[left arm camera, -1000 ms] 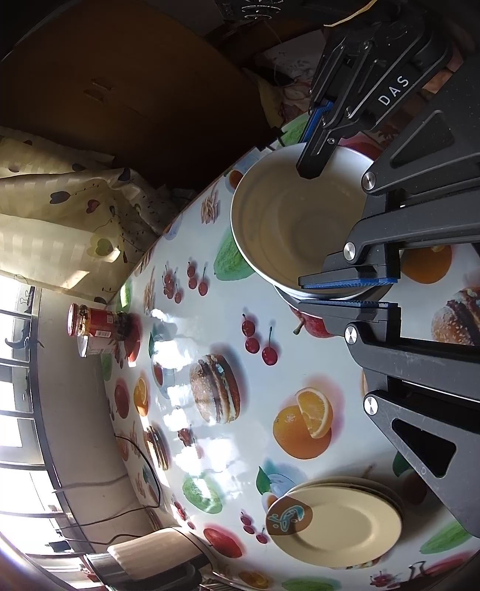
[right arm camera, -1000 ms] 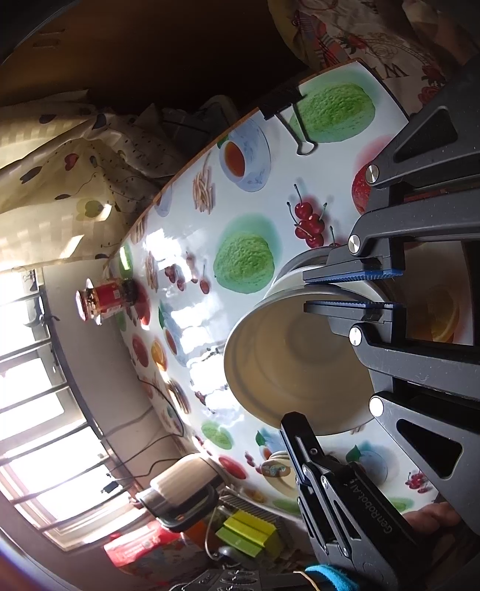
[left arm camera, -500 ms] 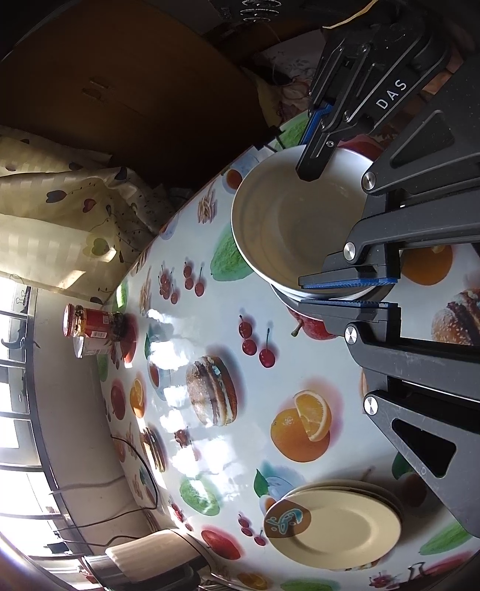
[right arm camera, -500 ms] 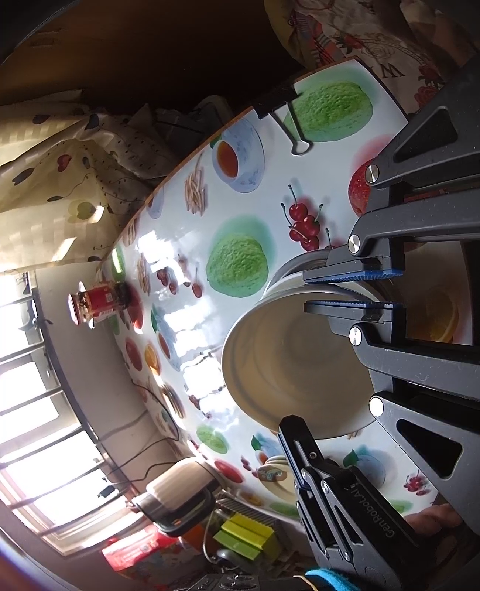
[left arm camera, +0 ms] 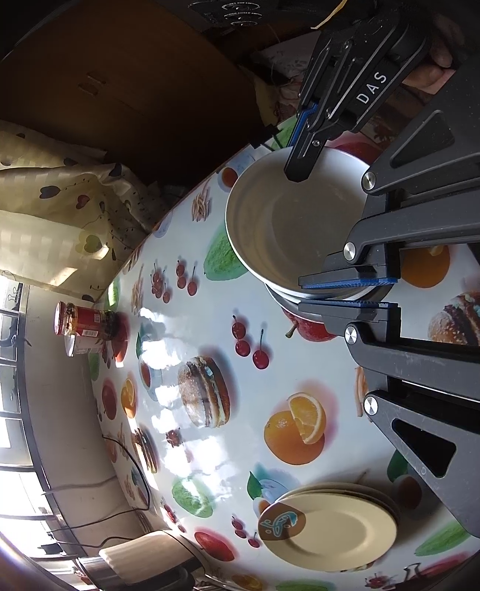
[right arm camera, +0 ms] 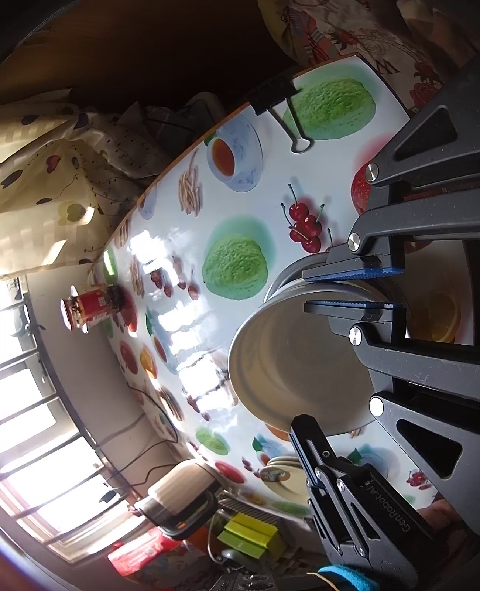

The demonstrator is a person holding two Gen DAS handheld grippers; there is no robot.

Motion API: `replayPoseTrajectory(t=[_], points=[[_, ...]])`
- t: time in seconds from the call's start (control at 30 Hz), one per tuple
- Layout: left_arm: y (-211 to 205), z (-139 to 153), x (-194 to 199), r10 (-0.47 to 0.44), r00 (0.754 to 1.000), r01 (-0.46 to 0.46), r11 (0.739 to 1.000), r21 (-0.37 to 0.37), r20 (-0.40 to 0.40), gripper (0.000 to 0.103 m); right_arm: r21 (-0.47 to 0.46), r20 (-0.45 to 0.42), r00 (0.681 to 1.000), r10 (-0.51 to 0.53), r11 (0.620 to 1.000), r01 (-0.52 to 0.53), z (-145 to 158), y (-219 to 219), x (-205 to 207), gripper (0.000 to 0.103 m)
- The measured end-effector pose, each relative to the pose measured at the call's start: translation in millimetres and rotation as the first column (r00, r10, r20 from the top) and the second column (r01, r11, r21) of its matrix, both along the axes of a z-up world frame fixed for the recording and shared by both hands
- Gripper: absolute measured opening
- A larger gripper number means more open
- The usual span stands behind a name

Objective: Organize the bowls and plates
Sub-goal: 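Lower the held bowl into the nested white bowls with both grippers, then grasp the rims of the nested bowl stack with both grippers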

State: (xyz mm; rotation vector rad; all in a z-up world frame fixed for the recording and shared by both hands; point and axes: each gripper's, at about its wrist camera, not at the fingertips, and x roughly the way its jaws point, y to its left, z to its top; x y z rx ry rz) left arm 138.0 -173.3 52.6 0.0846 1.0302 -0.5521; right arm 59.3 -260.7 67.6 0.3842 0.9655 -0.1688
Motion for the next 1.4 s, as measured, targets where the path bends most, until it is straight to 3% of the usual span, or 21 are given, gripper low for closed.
replayPoseTrajectory(t=[0.5, 0.93, 1.4], points=[[-2, 5, 1, -0.004, 1.000, 0.005, 1.000, -0.024, 0.009, 0.005, 0.025, -0.012, 1.000, 0.004, 1.000, -0.004, 1, -5, 7, 0.013], [2, 1, 7, 0.019, 1.000, -0.019, 0.999, -0.031, -0.001, 0.005, -0.006, 0.071, 0.997, 0.020, 1.000, -0.020, 11, -8, 6, 0.009], [3, -2, 13, 0.033, 0.999, -0.033, 0.998, -0.046, -0.008, 0.005, 0.091, 0.059, 0.998, -0.005, 0.996, -0.001, 2, -23, 9, 0.009]])
